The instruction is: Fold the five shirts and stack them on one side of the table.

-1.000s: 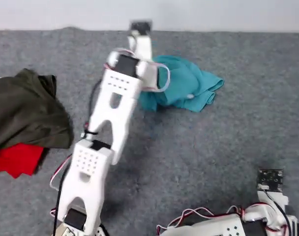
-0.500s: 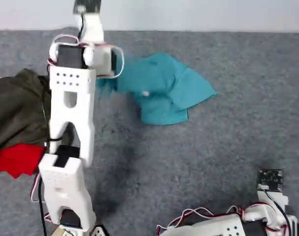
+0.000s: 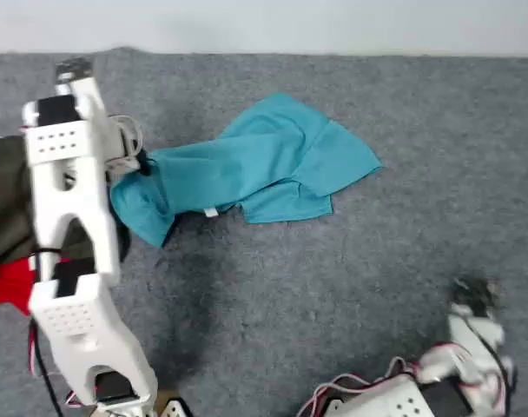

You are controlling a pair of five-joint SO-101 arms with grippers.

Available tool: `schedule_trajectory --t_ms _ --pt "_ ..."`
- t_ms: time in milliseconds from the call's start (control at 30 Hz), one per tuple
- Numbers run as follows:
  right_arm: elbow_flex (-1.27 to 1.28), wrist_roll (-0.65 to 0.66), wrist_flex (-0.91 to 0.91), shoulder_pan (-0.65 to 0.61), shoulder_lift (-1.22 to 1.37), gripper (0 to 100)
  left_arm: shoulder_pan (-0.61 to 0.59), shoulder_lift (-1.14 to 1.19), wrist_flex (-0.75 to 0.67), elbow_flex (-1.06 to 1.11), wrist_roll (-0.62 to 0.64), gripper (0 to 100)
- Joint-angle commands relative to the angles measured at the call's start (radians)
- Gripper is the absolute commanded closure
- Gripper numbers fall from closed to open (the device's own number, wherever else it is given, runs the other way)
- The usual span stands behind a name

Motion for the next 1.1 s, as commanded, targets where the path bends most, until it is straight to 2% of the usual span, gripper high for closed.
schedule_trajectory --t_ms 0,67,133,267,467,733,833,933,1067 --pt "-0.123 -0.026 0.027 -0.203 0.007 80.9 -0.087 -0.141 0.031 0.005 -0.011 76" --pt "-0.147 -0.026 0.013 -0.288 0.007 74.2 -0.109 -0.187 0.032 0.007 -0.014 76" --pt "-0.152 -0.034 -0.016 -0.340 0.008 71.8 -0.114 -0.236 0.032 0.007 -0.015 75" --pt "-0.150 -0.054 -0.099 -0.364 0.008 73.7 -0.098 -0.350 0.032 0.076 -0.015 69" --pt "-0.152 -0.054 -0.269 -0.374 0.010 74.1 -0.038 -0.486 0.029 0.272 -0.031 68" --pt "-0.109 -0.058 -0.510 -0.513 0.151 74.2 -0.034 -0.582 0.029 0.309 0.002 68" --pt "-0.153 -0.140 -0.591 -0.533 0.306 74.2 -0.029 -0.623 0.032 0.323 0.005 68" --pt "-0.295 -0.252 -0.582 -0.544 0.535 74.2 -0.015 -0.641 0.032 0.375 0.000 68" --pt "-0.608 -0.451 -0.390 -0.611 0.921 74.1 -0.003 -0.652 0.031 0.466 0.005 68"
